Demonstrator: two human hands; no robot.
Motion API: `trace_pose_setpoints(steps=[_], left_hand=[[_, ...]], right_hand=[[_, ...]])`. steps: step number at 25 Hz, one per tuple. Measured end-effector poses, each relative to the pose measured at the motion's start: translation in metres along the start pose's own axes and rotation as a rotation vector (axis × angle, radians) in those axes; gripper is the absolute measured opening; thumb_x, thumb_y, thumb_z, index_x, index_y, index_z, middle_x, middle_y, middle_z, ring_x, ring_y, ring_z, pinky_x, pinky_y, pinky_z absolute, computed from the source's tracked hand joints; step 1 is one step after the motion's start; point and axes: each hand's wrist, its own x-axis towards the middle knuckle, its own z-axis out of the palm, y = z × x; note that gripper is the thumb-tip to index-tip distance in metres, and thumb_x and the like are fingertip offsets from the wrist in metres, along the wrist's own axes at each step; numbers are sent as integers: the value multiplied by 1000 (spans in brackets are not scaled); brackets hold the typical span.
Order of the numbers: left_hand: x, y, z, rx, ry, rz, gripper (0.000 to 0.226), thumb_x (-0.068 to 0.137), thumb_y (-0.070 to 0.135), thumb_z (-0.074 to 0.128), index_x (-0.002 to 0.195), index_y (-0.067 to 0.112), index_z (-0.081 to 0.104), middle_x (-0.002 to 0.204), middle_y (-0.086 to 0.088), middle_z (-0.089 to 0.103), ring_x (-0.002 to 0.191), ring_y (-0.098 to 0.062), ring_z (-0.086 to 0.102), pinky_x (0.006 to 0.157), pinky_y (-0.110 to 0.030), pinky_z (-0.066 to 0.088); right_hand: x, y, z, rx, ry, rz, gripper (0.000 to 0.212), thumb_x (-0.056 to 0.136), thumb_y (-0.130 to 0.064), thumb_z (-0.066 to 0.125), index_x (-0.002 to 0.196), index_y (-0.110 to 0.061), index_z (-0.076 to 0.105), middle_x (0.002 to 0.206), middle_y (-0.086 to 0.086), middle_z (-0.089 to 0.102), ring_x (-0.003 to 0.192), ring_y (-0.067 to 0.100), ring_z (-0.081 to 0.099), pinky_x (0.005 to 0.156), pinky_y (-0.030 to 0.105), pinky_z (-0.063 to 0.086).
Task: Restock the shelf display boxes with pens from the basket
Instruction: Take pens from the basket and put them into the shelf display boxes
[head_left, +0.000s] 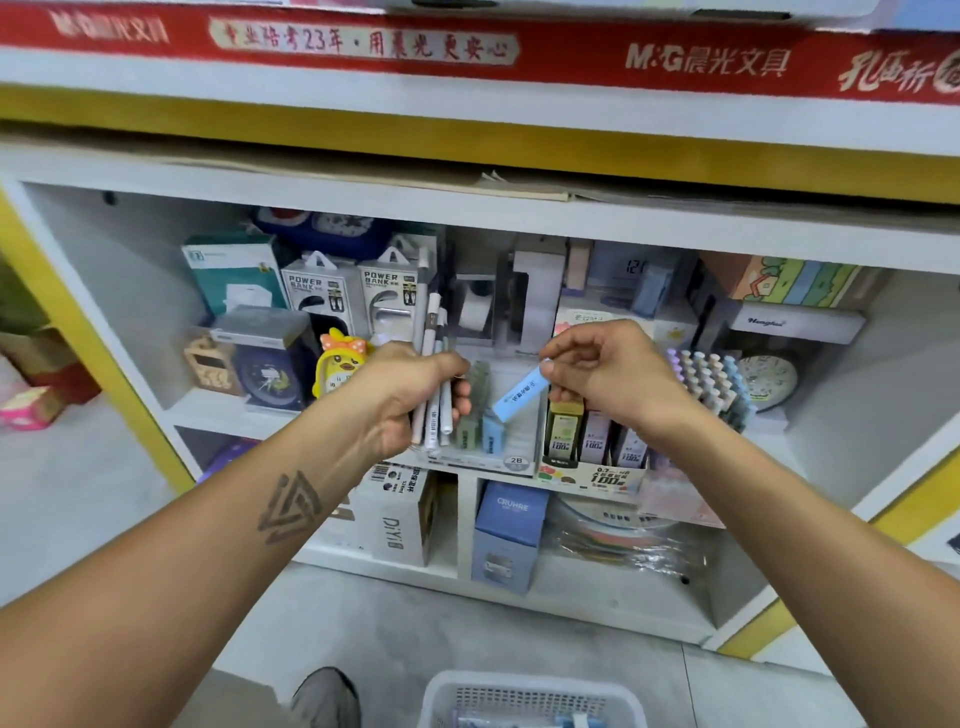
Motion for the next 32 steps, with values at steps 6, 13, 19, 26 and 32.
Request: trace_pose_setpoints(steps=[6,13,19,26,32], left_hand=[[1,-1,-17,12,-32,7,13,92,4,63,80,0,61,57,-10,62,46,-21,58,46,-27,51],[2,-7,-26,12,-44,5,18,92,3,63,107,-3,55,59,-11,62,47,-23,58,45,-28,50],[-1,-10,-32,53,-60,-7,12,91,3,62,100,-2,56,59,-12,62,46,-23,59,44,-27,50],[-5,-9,-30,98,-119,0,7,89,2,64,83,2,60,59,-12,62,47,-22,59,44,-26,49],[-12,-8,-7,157,-303,2,11,90,5,67,83,5,59,62,-11,59,47,-21,53,44,-25,46]], right_hand=[[19,6,11,-327,90,-123,19,92,-1,65,98,-18,68,88,6,68,72,22,73,77,41,62],[19,13,39,-801,-76,-294,6,94,-13,60,96,-17,64,90,5,68,85,27,63,79,44,56],[16,16,50,-880,-136,-289,12,95,-11,57,85,-17,55,83,5,62,78,26,58,73,43,54],[18,16,53,-1026,-240,-260,23,93,-1,52,93,-14,70,92,2,68,87,25,63,76,34,55],[17,-13,35,-92,2,-45,25,96,-12,62,119,-18,70,99,-8,76,83,9,67,72,24,49]])
